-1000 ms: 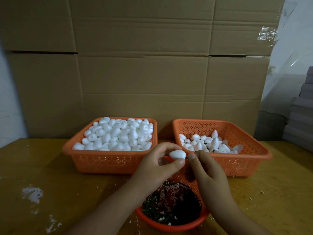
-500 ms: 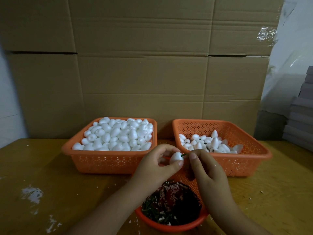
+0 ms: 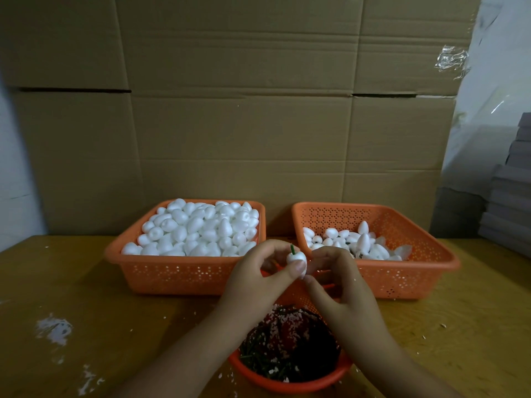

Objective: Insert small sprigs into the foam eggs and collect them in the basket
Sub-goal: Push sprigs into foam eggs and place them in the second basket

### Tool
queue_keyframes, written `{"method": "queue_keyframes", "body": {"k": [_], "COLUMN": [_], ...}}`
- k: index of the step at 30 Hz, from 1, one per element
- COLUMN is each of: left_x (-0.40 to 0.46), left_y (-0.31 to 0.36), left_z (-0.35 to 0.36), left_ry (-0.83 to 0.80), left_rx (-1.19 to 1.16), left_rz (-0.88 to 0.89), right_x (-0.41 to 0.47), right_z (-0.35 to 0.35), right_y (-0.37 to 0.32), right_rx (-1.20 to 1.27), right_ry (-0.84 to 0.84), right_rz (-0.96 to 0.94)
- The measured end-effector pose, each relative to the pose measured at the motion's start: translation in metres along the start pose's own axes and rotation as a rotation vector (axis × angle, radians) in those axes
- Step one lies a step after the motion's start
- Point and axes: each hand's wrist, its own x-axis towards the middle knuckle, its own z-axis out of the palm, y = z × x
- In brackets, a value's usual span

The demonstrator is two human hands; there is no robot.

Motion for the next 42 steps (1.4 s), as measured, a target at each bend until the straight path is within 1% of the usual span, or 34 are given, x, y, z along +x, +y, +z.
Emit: {"method": "queue_keyframes", "body": {"k": [4,10,13,16,20,24,27,31,35,39,41,42], "left_x": [0.000,-0.001,-0.001,-0.003,-0.004,-0.005,-0.003,0.006,0.017,0.022,0.025,0.026], "left_y": [0.000,0.001,0.003,0.004,0.007,0.007,0.010,0.016,0.019,0.011,0.004,0.000], "left_z": [0.000,-0.002,-0.002,-0.002,-0.003,-0.001,0.000,-0.016,-0.041,-0.070,-0.083,-0.088], "left_ry": [-0.031,-0.014,-0.054,-0.101,-0.116,-0.116,-0.092,0.016,0.186,0.374,0.406,0.391], "left_rx": [-0.097,-0.133,-0.139,-0.142,-0.133,-0.091,-0.050,0.091,0.253,0.688,0.882,0.944], "left_rz": [-0.061,-0.108,-0.149,-0.181,-0.170,-0.117,-0.057,0.063,0.110,0.217,0.202,0.169], "right_x": [0.000,-0.001,0.000,0.000,0.000,0.001,0.007,0.022,0.034,0.038,0.034,0.031], "right_z": [0.001,0.000,0.000,-0.001,-0.001,-0.002,-0.009,-0.030,-0.052,-0.058,-0.051,-0.046], "right_y": [0.003,0.004,0.005,0.004,0.002,-0.001,-0.003,-0.006,0.001,0.007,0.006,0.005], "right_rx": [-0.046,0.001,0.042,0.019,-0.014,-0.001,0.004,-0.008,-0.028,-0.022,-0.065,-0.102], "right_ry": [0.005,0.058,0.058,0.040,0.027,-0.001,0.058,0.205,0.310,0.303,0.262,0.223], "right_rz": [0.003,0.003,-0.024,-0.054,-0.072,-0.055,-0.027,0.037,0.116,0.201,0.166,0.124]}}
